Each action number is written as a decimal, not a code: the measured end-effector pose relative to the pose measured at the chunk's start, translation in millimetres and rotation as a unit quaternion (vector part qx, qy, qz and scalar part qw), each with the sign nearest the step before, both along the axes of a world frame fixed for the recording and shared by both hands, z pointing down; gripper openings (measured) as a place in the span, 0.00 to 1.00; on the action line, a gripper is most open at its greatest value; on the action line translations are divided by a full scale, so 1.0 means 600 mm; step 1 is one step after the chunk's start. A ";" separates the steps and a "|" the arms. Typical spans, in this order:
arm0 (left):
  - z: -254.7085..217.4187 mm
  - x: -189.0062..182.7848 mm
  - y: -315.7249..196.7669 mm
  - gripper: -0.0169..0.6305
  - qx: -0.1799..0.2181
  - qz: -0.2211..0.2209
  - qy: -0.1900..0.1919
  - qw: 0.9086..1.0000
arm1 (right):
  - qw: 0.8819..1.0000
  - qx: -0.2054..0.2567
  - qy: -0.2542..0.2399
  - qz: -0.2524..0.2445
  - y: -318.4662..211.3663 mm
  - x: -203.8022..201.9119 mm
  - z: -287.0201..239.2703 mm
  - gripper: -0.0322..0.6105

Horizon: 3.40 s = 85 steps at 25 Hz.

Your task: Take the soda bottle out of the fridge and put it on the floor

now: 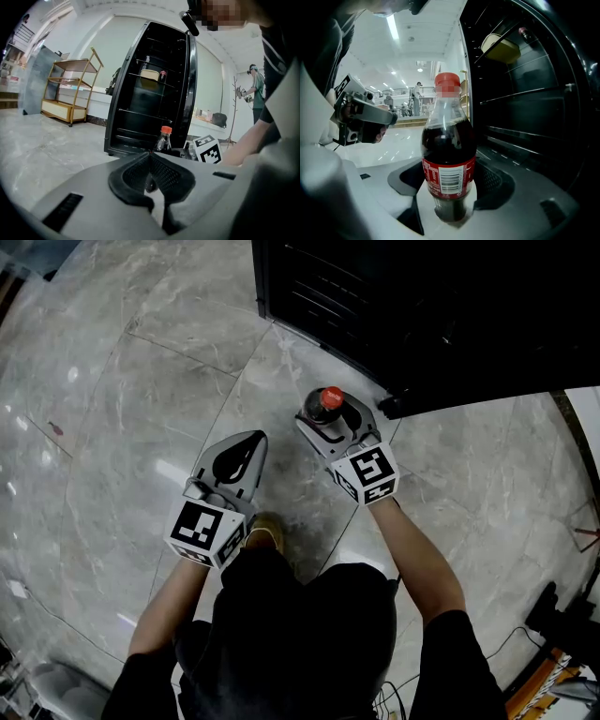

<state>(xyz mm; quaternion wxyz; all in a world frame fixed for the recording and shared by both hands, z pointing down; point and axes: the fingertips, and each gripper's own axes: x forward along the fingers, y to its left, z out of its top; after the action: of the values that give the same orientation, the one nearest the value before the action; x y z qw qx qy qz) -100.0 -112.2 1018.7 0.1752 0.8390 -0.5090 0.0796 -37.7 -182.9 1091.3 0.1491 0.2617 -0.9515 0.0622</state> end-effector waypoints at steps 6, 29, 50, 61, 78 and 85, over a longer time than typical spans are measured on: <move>0.017 0.005 -0.015 0.04 -0.011 0.000 0.005 1.000 | 1.000 -0.002 -0.008 0.015 -0.006 0.010 0.020 0.54; 0.032 0.021 -0.022 0.04 -0.022 -0.003 0.021 1.000 | 1.000 0.018 -0.013 0.002 0.009 0.006 0.013 0.54; -0.443 0.017 -0.062 0.04 -0.021 -0.011 0.003 1.000 | 0.999 -0.030 0.010 0.022 0.055 0.040 -0.469 0.54; -0.883 0.000 -0.003 0.04 -0.041 -0.003 0.019 0.999 | 0.995 -0.055 -0.043 0.071 0.111 0.026 -0.958 0.54; -1.145 0.105 0.038 0.04 -0.030 0.056 0.028 0.998 | 0.991 -0.033 -0.073 0.111 0.143 0.095 -1.259 0.33; -1.183 0.114 0.031 0.04 -0.010 0.037 0.030 0.999 | 0.990 -0.016 -0.068 0.124 0.131 0.120 -1.292 0.09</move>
<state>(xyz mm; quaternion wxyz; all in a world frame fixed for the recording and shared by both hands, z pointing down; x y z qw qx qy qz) -31.6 -93.7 308.9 0.1958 0.8576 -0.4709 0.0658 34.2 -104.5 316.2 0.0792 0.3704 -0.9186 0.1126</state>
